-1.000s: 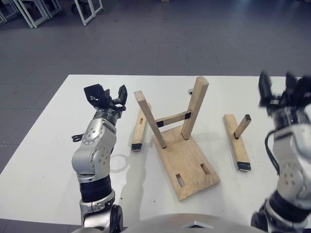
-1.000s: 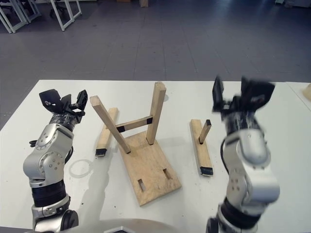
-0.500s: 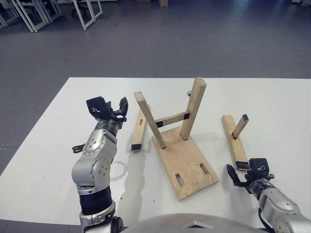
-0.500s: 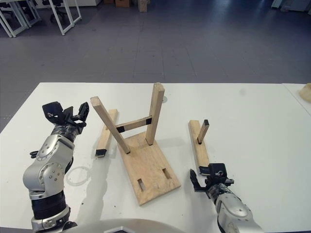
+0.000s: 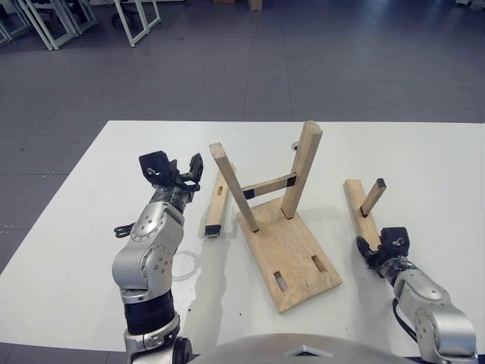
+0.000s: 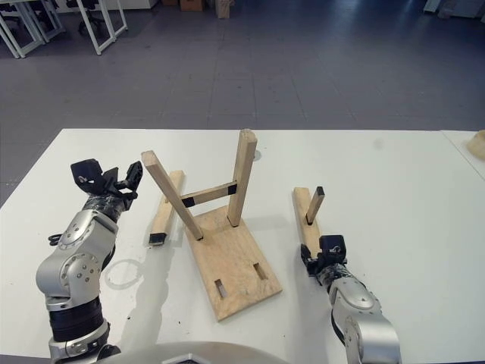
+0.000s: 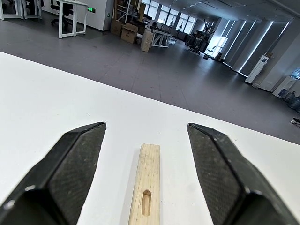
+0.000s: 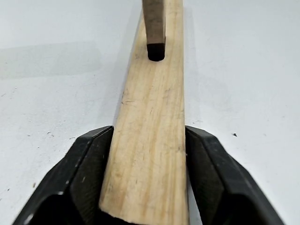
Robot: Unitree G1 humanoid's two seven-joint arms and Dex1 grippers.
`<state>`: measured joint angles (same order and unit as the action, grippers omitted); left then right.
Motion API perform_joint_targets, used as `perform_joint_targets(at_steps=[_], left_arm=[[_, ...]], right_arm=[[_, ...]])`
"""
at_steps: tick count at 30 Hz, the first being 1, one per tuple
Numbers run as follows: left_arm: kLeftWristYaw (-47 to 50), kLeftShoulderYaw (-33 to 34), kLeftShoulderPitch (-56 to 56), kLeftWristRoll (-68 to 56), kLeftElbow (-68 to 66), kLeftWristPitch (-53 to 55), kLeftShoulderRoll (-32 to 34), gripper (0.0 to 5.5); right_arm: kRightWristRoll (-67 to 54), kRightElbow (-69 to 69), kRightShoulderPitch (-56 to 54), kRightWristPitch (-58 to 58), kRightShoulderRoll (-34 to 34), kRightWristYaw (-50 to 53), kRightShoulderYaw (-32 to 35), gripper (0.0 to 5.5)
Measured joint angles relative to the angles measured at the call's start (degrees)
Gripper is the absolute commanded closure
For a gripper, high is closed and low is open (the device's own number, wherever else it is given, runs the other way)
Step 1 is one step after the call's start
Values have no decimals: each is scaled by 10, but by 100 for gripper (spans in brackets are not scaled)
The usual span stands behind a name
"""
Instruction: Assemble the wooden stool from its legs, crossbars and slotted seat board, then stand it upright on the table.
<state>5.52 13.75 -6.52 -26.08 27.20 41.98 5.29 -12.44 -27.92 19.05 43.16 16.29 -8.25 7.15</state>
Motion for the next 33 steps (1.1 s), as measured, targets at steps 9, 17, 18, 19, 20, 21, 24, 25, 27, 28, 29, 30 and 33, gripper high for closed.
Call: perform_joint_targets(at_steps=[9,17,18,19,20,21,24,25,27,28,29,30,33], left_arm=[[-219,120,105,-306,20,123,113,230],[-389,231,196,-713,-14,211,265,135],[-387,215,195,-735,-13,210,265,130],[-385,195,193,-754,-11,208,266,127],[-379,168,188,-774,-9,206,266,126],[-369,136,176,-796,-5,204,266,126],[-334,14,100,-857,1,201,282,126],[-332,-5,80,-862,-3,200,288,126],[-329,-37,44,-864,-22,199,299,126],[-328,-46,34,-864,-26,197,301,126],[-327,-54,25,-864,-33,192,302,126],[-327,-58,20,-865,-36,188,304,126],[-326,-75,13,-866,-43,184,309,126]], right_arm=[[-73,23,-115,7,-2,-9,108,347],[-458,15,-208,35,0,-63,252,347],[-532,15,-207,44,2,-64,259,347],[-599,16,-204,52,7,-67,260,347],[-664,15,-200,63,17,-74,258,347],[-724,15,-196,77,32,-86,254,347],[-879,-2,-200,137,108,-140,196,347],[-897,-6,-203,144,122,-147,182,347],[-913,-7,-206,156,154,-165,146,347],[-912,-7,-207,159,161,-171,131,347],[-909,-7,-210,161,164,-181,112,347],[-905,-7,-213,162,165,-187,99,347],[-881,-9,-223,161,169,-207,53,347]])
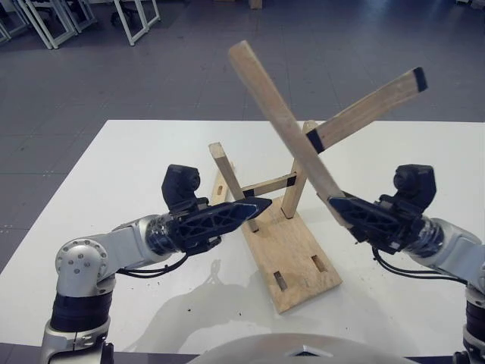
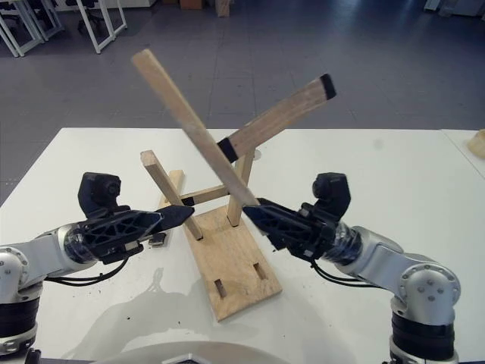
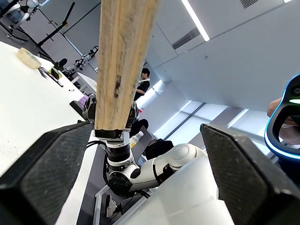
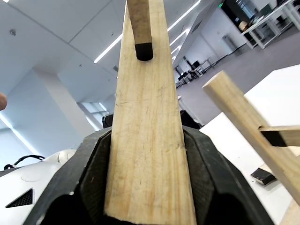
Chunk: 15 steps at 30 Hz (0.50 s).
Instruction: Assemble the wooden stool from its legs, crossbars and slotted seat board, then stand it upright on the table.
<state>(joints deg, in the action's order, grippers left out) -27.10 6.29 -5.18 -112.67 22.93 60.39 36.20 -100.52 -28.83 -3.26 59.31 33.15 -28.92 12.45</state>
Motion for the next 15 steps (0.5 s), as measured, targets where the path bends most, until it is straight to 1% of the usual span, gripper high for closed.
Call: perform_joint_targets(at_steps=[4,9,15], left_arm=[[15,-17,-13,1,-3,-8,3,126],[21,-22,-20,41,-13,-26,-3,126],[20,-33,-20,50,-13,-34,-15,126]], right_arm=[[24,-8,-4,-4,0,-15,-43,347],[49,-28,12,-4,11,-37,-70,347],[129,-41,47,-4,19,-72,-119,347]])
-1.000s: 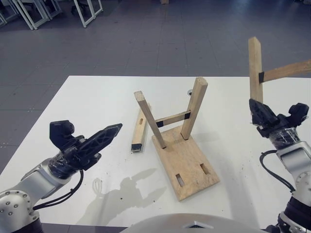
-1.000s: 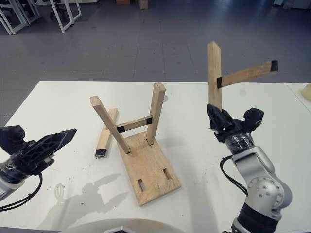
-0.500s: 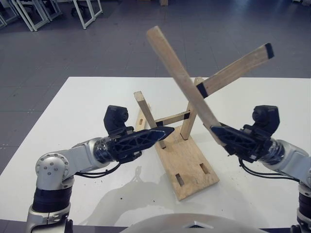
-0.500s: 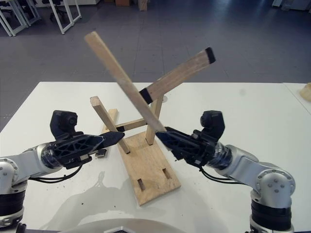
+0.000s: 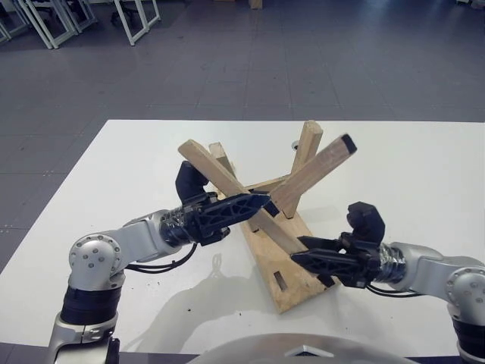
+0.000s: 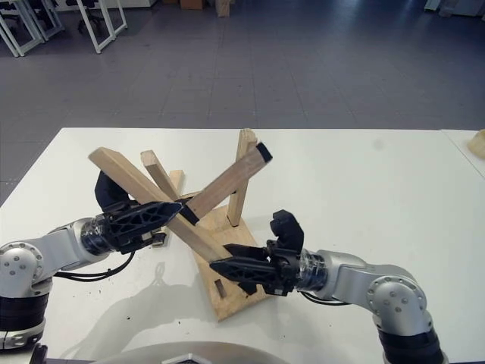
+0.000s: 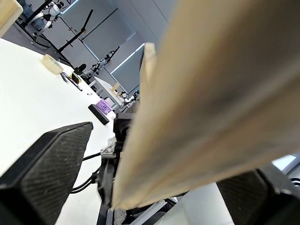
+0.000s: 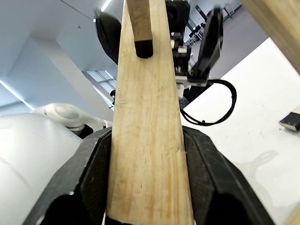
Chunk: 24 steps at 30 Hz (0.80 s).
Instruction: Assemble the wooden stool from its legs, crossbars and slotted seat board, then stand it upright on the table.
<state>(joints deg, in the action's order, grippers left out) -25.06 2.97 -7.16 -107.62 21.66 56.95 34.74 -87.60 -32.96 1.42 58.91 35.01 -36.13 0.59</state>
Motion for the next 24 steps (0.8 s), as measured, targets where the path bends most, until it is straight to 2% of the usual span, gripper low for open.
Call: perform_joint_targets(at_steps=[10,14,15,21,22,24], left_arm=[[-6,-10,0,23,0,4,5,301],[-5,-11,0,42,-3,-1,2,320],[-4,-11,0,43,-6,-5,1,323],[-6,-11,3,45,-8,-5,0,342],[-8,-11,3,46,-8,-5,-1,343],[-12,-10,6,52,-11,-7,-6,344]], right_arm=[[31,9,-11,-18,-13,1,-12,347],[30,9,-15,-20,-16,18,-13,347],[27,10,-20,-20,-19,29,-13,309],[-2,17,-31,-23,-21,47,-9,200],[-2,17,-32,-24,-19,47,-6,168],[-1,22,-37,-26,-6,48,11,166]])
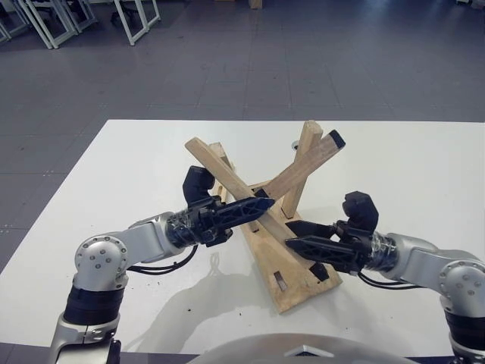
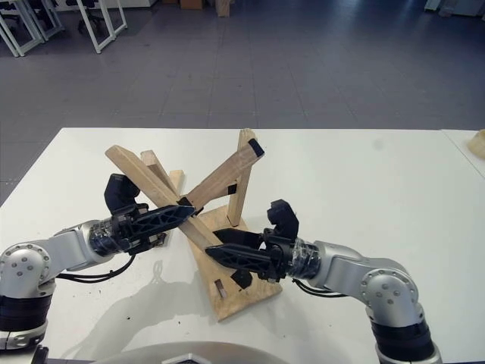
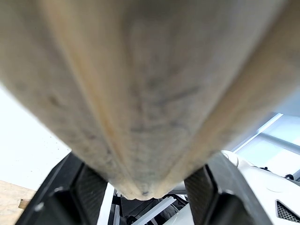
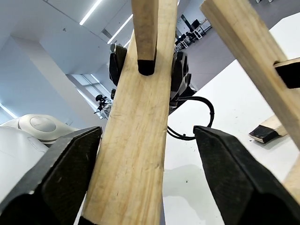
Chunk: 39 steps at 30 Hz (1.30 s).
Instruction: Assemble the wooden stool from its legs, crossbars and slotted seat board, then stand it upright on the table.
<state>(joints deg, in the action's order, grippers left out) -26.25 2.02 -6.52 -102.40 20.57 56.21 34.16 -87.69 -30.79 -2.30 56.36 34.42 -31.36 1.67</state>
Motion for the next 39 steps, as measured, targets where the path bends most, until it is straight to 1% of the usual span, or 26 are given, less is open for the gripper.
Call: perform_joint_targets(at_steps=[2,5,6,7,8,9,12,13,15,17,20,23,27,30,32,35,39], left_arm=[[0,6,2,9,-4,-4,-3,344],[0,24,3,16,-14,-8,-3,344],[1,36,5,16,-14,-11,-1,344],[4,46,9,16,-13,-14,1,344],[7,56,15,16,-12,-18,3,344],[8,58,18,16,-10,-19,5,344],[27,77,38,31,28,-27,20,344],[30,81,47,67,62,-28,33,344],[20,78,64,164,129,-36,62,345],[-4,70,73,228,165,-52,70,345],[-36,58,71,289,170,-67,75,345],[-59,46,72,317,181,-74,75,345],[-84,27,101,348,192,-76,75,345],[-90,25,112,366,193,-81,75,345],[-91,24,119,380,194,-89,74,345],[-95,13,121,397,194,-94,69,345],[-98,6,121,403,192,-94,67,345]], right_arm=[[8,2,-6,-3,16,-7,22,166],[34,16,2,-13,63,-34,79,166],[78,21,17,-21,92,-52,92,166],[145,20,32,-44,120,-63,86,166],[222,19,53,-74,148,-70,71,166],[274,16,68,-99,163,-74,55,166],[490,-15,150,-230,217,-99,-27,166],[569,-36,184,-288,229,-114,-63,166],[663,-60,215,-373,238,-134,-107,166],[707,-52,213,-421,235,-144,-118,166],[746,-38,209,-462,222,-153,-127,166],[784,-37,201,-484,199,-158,-162,166],[836,-39,200,-505,182,-169,-212,166],[865,-31,195,-516,169,-174,-239,166],[908,-8,177,-538,154,-176,-266,166],[949,39,131,-549,99,-155,-296,166],[959,85,99,-549,58,-135,-297,166]])
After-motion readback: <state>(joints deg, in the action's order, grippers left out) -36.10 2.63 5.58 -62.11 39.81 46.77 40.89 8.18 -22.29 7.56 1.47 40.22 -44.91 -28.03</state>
